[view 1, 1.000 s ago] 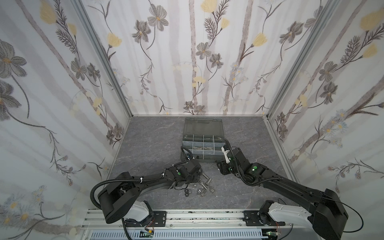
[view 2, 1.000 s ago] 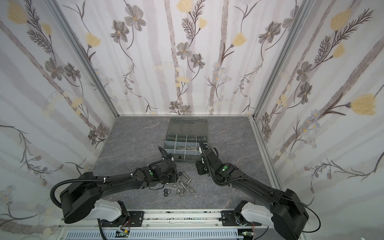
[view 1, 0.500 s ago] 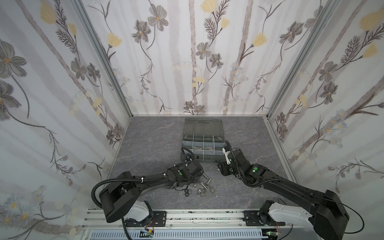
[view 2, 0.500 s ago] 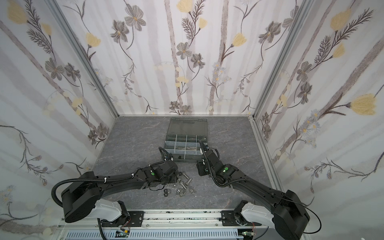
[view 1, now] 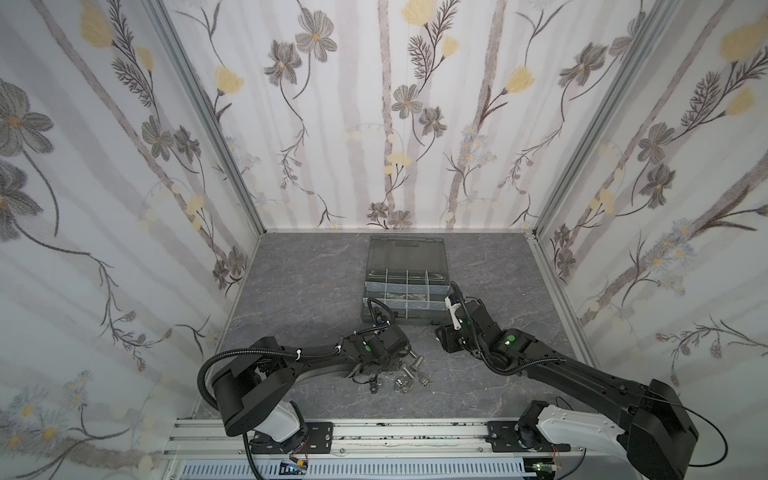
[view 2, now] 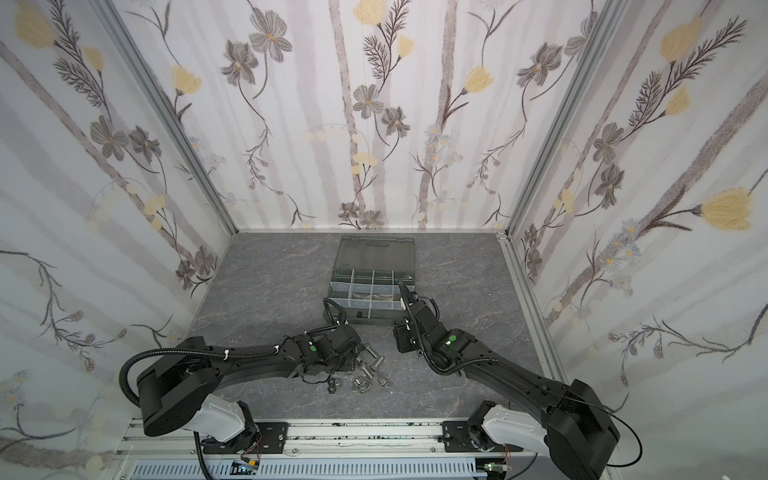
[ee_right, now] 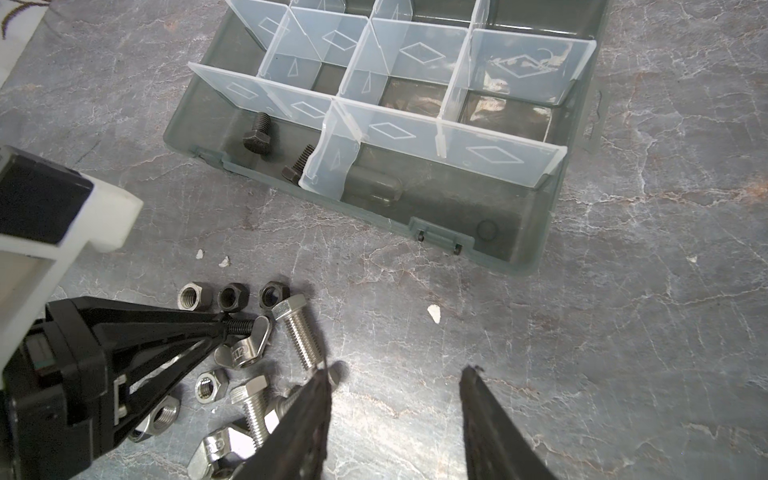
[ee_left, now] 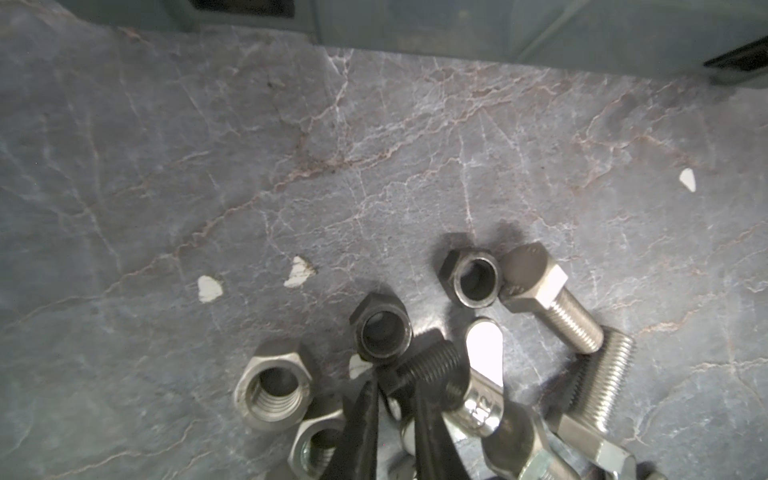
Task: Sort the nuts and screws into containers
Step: 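Lift the black bolt from the pile with the left gripper toward the box, then lower the black bolt into the box's nearest compartment and open the left gripper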
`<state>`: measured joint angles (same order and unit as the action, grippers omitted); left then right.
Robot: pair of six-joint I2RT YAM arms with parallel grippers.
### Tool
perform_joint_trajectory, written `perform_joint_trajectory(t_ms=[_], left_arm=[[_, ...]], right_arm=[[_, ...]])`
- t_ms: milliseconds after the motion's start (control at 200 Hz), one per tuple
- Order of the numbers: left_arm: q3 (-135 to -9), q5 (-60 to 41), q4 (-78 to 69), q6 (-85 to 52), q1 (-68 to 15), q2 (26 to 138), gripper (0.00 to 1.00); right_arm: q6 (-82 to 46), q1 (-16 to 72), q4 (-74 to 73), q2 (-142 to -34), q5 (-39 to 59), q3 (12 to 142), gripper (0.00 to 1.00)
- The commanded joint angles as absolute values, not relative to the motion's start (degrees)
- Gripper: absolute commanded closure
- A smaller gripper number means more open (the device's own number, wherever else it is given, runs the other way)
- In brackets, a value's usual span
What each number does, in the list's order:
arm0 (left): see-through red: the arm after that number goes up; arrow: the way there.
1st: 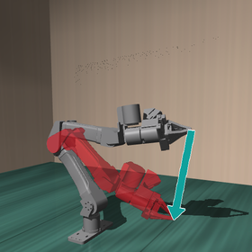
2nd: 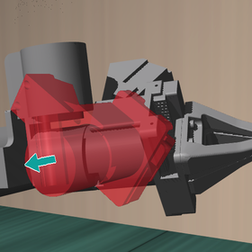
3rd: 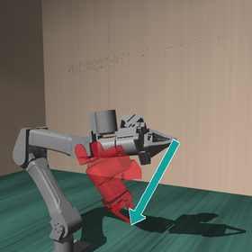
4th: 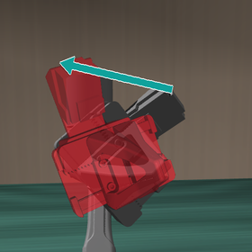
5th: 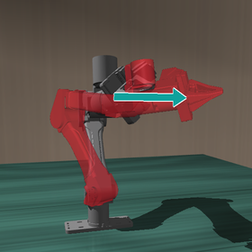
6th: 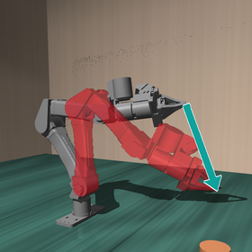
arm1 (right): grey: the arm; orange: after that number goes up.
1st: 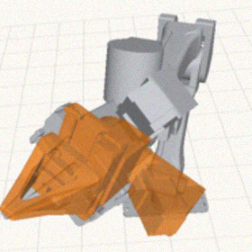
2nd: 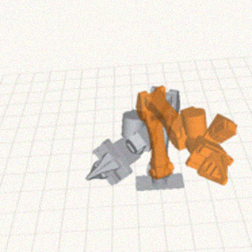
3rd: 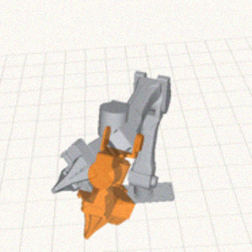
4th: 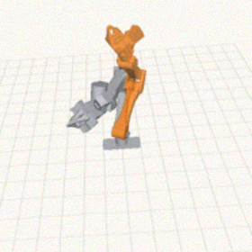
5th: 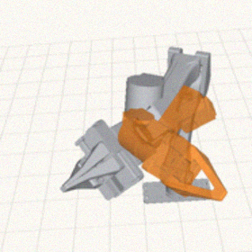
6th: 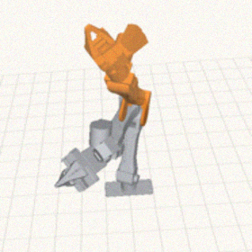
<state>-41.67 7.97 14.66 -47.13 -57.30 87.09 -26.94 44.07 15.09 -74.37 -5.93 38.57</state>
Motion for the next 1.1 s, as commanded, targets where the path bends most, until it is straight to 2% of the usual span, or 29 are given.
perform_joint_trajectory(t_ms=[0, 280, 640, 784, 1099], left_arm=[[-42.12, 8.79, 15.38, -47.46, -57.39, 87.99, 0.86], [-42.19, 9.36, 15.56, -47.55, -57.61, 87.02, 0.94], [-45.87, 11.55, 15.78, -44.97, -56.59, 82.15, 0.95], [-48.72, 13.53, 15.73, -42.31, -53.31, 82.0, 0.97], [-57.12, 10.99, 15.73, -32.83, -44.22, 86.89, 0.97]], right_arm=[[-27.69, 44.02, 13.11, -74.44, -6.14, 38.66, 0.49], [-27.67, 44.06, 13.02, -74.53, -6.11, 38.91, 0.49], [-27.63, 43.95, 14.12, -72.88, -7.03, 39.47, 0.49], [-27.56, 43.99, 15.62, -71.81, -7.62, 40.11, 0.49], [-28.25, 43.95, 17.11, -69.28, -8.85, 39.8, 0.49]])
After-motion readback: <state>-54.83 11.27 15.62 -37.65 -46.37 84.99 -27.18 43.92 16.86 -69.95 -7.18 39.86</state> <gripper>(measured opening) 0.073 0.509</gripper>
